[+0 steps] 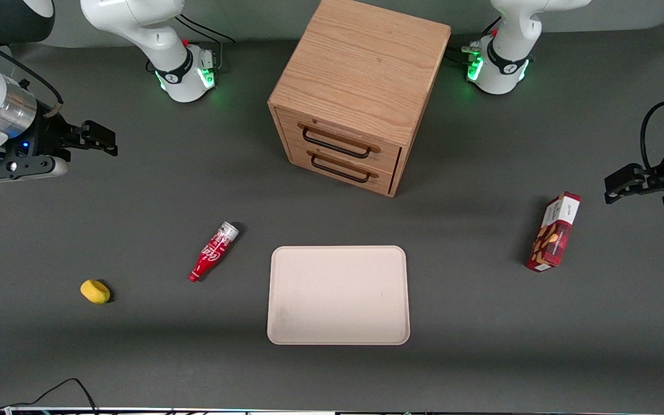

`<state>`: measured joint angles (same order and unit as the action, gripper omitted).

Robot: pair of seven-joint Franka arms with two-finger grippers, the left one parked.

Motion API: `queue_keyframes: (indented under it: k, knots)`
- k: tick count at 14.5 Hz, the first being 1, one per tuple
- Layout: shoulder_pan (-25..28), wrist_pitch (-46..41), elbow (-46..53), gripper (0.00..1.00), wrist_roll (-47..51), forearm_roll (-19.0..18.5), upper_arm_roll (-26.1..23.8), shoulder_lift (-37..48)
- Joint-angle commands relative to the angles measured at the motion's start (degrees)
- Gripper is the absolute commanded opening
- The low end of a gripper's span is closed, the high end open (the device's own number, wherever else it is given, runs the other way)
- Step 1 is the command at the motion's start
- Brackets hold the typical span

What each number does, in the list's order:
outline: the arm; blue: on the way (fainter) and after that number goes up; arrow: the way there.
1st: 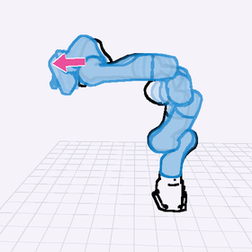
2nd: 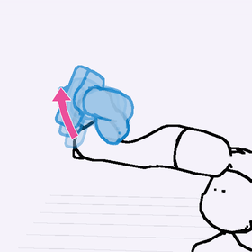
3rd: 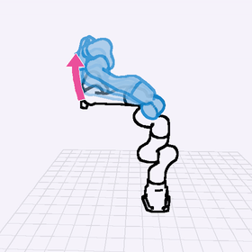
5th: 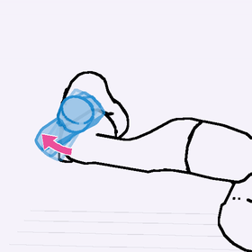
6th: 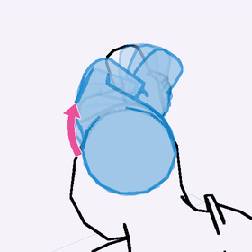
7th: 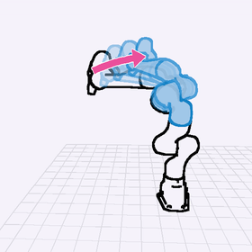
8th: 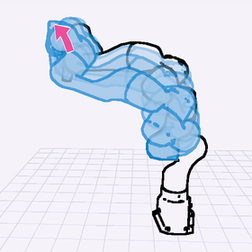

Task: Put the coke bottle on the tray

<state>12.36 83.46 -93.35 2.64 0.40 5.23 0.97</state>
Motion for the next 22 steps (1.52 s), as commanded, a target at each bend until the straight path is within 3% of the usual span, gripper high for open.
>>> queue_keyframes:
  k: [1, 4, 6, 11, 18, 22]
  knots:
    - [0.03, -1.81, 3.96, 1.00, 9.25, 0.83, -0.66, -3.77]
    - [0.29, 0.98, 4.67, 1.00, 17.83, 1.27, -3.11, -7.29]
    - [0.47, 3.88, 4.93, 1.00, 23.78, 3.98, -4.87, -10.80]
    - [0.47, 13.63, 3.18, 1.00, 31.10, 4.26, -8.21, -18.37]
    - [-0.59, 35.94, -13.94, 1.00, 34.36, 4.17, -7.86, -18.55]
    - [-0.41, 46.86, -17.92, 0.99, 40.24, 3.56, -7.77, -21.44]
